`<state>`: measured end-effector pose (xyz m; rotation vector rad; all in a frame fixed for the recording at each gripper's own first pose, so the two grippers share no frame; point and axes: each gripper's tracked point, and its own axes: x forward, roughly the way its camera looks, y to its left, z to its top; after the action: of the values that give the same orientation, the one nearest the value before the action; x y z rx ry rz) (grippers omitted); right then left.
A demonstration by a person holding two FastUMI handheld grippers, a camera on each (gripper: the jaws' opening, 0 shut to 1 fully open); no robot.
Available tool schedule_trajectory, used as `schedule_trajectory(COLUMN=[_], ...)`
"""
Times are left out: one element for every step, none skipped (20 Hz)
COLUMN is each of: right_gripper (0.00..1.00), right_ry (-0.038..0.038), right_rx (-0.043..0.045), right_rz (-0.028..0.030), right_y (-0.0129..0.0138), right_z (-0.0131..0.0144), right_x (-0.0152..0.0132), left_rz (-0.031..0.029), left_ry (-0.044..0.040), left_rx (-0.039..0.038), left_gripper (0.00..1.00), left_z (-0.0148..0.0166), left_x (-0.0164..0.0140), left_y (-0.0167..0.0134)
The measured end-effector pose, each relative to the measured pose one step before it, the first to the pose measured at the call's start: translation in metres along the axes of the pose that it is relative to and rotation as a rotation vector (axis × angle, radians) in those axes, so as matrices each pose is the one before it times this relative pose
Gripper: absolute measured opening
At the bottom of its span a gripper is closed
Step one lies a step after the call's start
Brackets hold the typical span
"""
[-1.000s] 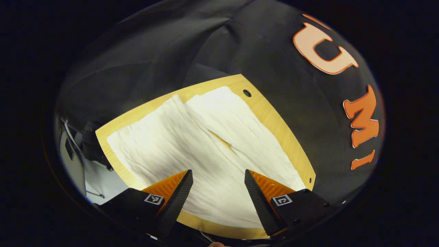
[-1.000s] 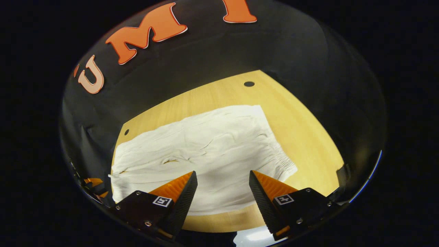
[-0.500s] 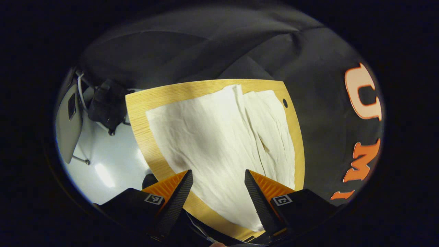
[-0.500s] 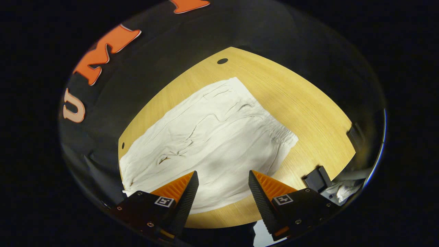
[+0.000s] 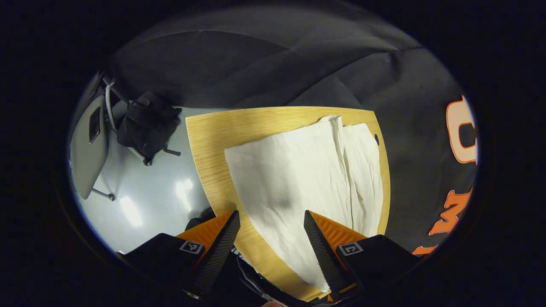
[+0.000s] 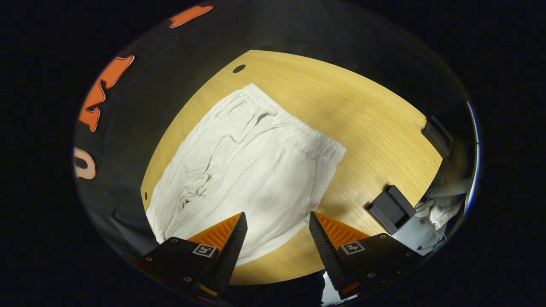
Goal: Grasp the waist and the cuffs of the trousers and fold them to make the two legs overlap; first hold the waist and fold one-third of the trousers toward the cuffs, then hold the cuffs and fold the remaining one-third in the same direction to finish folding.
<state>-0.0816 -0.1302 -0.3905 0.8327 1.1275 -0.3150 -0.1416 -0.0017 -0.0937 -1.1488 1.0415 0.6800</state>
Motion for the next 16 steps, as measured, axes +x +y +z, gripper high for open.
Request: schedule_trajectory(right_gripper=[0.89,0.90,0.89,0.89,0.90,0.90,0.90,0.90,0.90,0.90,0.90,0.90,0.90,0.90,0.89,0.90], right_ry=[-0.00547,-0.00191,-0.00326,-0.00160,-0.00418,-0.00334,-0.00652,-0.00944,-0.00508,-0.00095,-0.00257,-0.00212,-0.00421,0.00058,0.00753,0.00152], right_rx=[0.00996,0.00928,0.01011,0.00780,0.00797,0.01102,0.01798,0.01788,0.01431,0.00791,0.00289,-0.00262,-0.00427,0.00148,0.01437,0.01607], right_rz=[-0.01025,-0.00950,-0.01045,-0.00790,-0.00580,-0.00507,0.00571,0.00816,0.00386,-0.00251,0.00117,-0.00332,-0.00379,-0.00510,0.00839,0.01748], right_y=[-0.00610,-0.00566,-0.00571,-0.00576,-0.00474,-0.00449,-0.00052,0.00029,-0.00004,-0.00102,0.00097,0.00064,0.00003,0.00086,0.00422,0.00625], right_z=[0.00129,-0.00059,0.00064,0.00044,0.00220,0.00256,0.00311,0.00299,0.00291,0.00157,0.00170,0.00112,0.00214,0.00103,-0.00055,0.00141], right_x=[0.00133,0.00150,0.00293,0.00417,0.00441,0.00419,0.00235,0.00287,0.00266,0.00219,0.00274,0.00221,0.00317,0.00332,0.00151,0.00263], left_rz=[-0.01082,-0.00249,-0.00817,-0.01062,-0.00761,-0.00227,0.00827,-0.00170,-0.00736,-0.00440,-0.00505,-0.00197,-0.00501,-0.00071,-0.00223,-0.00398], left_ry=[0.00230,0.00378,0.00523,-0.00278,0.00152,0.00660,-0.00618,-0.00585,-0.00656,-0.00353,-0.01371,-0.00477,-0.00568,-0.00188,-0.00066,0.00199], left_rx=[-0.00164,0.00102,-0.00021,0.00282,0.00356,0.00450,0.00066,-0.00750,-0.01274,-0.01882,-0.00467,0.01101,0.01703,0.02315,0.02511,0.01956], left_gripper=[1.00,1.00,0.99,0.98,1.00,0.98,1.00,0.96,0.96,0.95,0.95,0.95,0.95,0.97,0.95,0.95], left_z=[-0.00134,-0.00061,0.00214,0.00252,0.00290,0.00034,0.00289,0.00461,0.00289,0.00335,0.00239,0.00212,0.00090,0.00021,-0.00078,0.00126], left_x=[0.00225,0.00150,-0.00025,0.00183,0.00172,-0.00107,-0.00132,-0.00191,0.00164,-0.00100,-0.00015,0.00288,0.00372,0.00471,0.00149,0.00281], left_y=[0.00474,0.00294,-0.00184,-0.00212,-0.00123,0.00169,0.00372,0.00152,0.00033,-0.00021,0.00221,-0.00227,-0.00667,-0.00622,-0.00377,-0.00434])
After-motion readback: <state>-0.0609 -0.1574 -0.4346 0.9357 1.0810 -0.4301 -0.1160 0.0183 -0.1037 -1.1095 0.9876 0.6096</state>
